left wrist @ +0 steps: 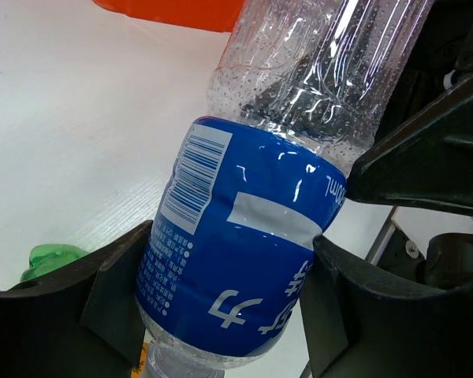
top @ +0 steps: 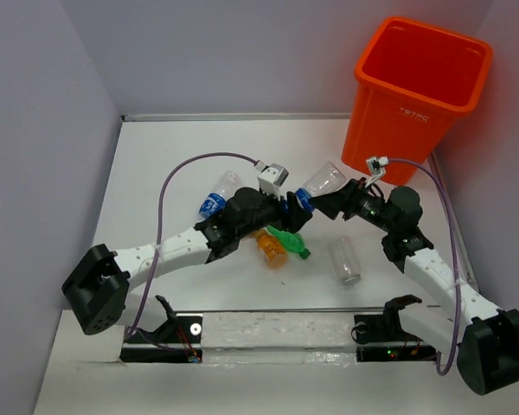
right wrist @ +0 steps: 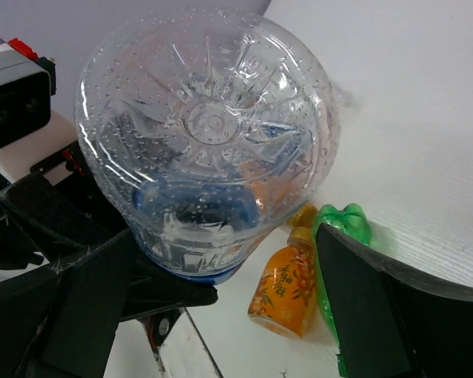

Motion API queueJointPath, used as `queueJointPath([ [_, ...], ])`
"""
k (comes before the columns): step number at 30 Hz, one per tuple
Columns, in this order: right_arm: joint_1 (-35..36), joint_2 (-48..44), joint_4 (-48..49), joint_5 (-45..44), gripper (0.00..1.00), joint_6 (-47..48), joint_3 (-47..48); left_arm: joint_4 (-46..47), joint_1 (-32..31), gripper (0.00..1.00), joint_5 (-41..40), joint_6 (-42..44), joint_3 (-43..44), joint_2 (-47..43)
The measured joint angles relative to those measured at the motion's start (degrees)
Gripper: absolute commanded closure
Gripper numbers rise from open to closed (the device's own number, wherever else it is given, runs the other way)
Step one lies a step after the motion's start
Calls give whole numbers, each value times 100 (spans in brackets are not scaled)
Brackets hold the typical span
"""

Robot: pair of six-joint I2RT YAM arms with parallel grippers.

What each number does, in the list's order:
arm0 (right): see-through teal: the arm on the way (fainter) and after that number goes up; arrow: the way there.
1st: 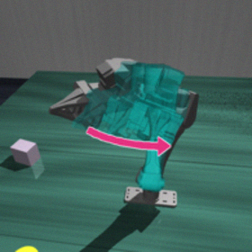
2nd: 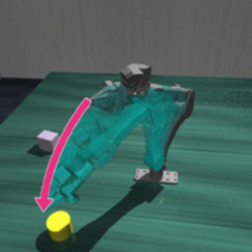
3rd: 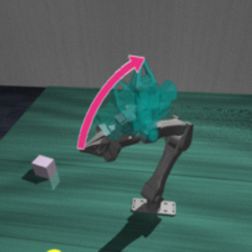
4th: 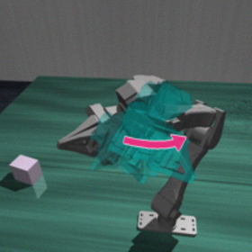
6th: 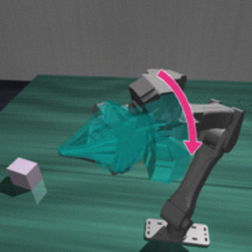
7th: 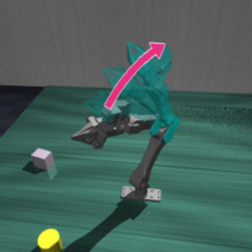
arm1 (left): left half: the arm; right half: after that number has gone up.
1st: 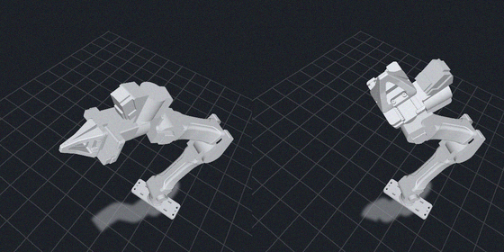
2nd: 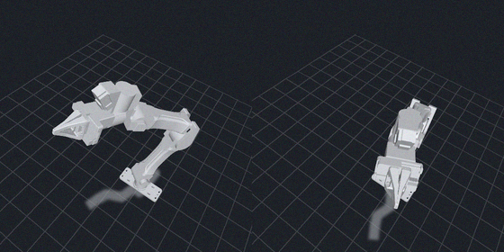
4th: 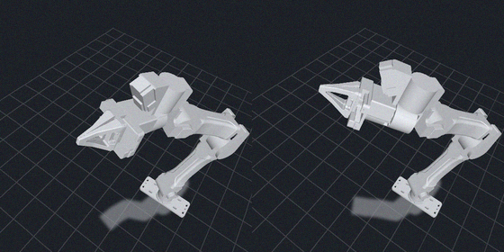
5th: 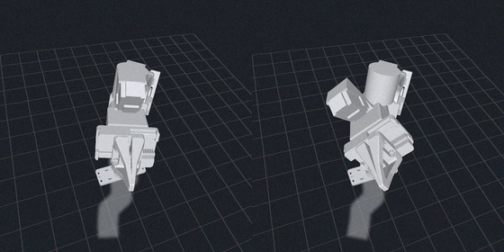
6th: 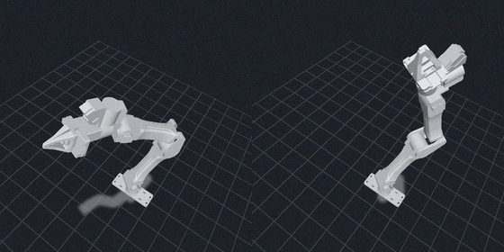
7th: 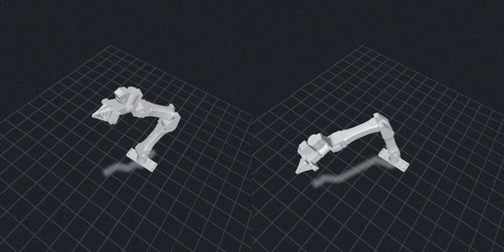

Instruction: Put the plastic bottles in the bin

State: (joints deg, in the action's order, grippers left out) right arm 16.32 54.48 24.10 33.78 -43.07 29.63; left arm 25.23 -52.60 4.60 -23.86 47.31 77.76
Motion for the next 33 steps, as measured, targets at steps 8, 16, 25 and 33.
queueJointPath([
  [8,59,164,398,55,6,15,98,-20,-46,52,-33,-33,-129,-293],
  [16,140,575,824,94,8,-81,304,-42,-72,52,-236,-33,-356,-529],
  [25,164,857,1373,-164,58,-337,516,-26,-164,21,-52,-184,-367,-533],
  [33,278,664,960,-540,65,-275,800,-238,-166,1,-48,-164,-369,-1014],
])
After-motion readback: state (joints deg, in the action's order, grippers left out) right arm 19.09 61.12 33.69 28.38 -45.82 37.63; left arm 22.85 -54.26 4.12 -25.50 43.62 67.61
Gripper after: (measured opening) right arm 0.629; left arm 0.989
